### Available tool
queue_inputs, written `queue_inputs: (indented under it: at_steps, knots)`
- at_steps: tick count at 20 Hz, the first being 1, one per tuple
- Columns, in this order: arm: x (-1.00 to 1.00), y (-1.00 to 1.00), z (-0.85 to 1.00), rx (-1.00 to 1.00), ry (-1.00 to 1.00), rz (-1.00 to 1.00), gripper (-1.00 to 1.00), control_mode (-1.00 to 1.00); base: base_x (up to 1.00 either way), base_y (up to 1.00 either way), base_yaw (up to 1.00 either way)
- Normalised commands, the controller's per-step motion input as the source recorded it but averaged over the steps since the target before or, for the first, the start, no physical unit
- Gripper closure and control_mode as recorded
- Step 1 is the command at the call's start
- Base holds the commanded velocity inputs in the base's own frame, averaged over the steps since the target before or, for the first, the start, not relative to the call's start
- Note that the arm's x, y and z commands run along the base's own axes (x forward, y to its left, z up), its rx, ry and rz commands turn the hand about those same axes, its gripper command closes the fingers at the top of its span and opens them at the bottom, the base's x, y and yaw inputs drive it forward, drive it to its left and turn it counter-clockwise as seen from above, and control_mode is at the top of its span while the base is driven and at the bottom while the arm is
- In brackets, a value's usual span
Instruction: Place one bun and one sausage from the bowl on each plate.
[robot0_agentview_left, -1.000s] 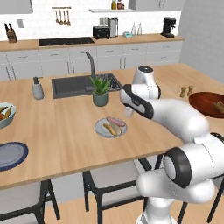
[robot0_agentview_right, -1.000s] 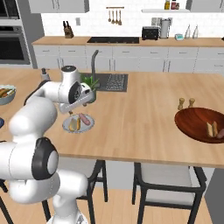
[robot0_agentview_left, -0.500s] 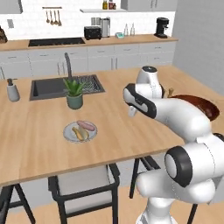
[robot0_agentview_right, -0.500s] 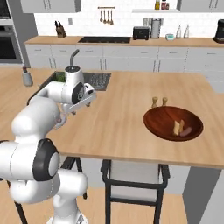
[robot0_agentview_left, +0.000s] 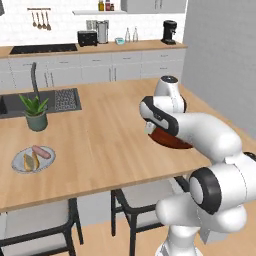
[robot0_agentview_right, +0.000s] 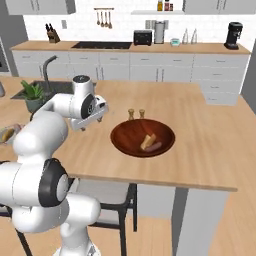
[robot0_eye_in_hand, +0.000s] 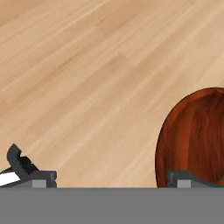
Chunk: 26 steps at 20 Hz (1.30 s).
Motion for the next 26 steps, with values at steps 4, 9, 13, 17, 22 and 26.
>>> queue_inputs:
  at_steps: [4, 9, 13, 17, 22, 26]
  knots:
    - [0.00, 0.00, 0.00, 0.00, 0.00, 0.00, -1.00, 1.00, 0.33, -0.99, -0.05]
    - [0.25, -0.66, 0.00, 0.08, 0.08, -0.25, -1.00, -1.00, 0.05, -0.18, -0.01]
    - [0.38, -0.58, -0.16, 0.01, 0.08, -0.58, -1.00, -1.00, 0.00, 0.00, 0.00]
    - [0.53, -0.48, -0.31, 0.00, 0.29, -0.48, -1.00, -1.00, 0.00, 0.00, 0.00]
    - [0.34, 0.02, -0.35, 0.00, 0.03, -0.31, -1.00, -1.00, 0.00, 0.00, 0.00]
    - [0.44, 0.03, -0.37, 0.00, 0.06, -0.26, -1.00, -1.00, 0.00, 0.00, 0.00]
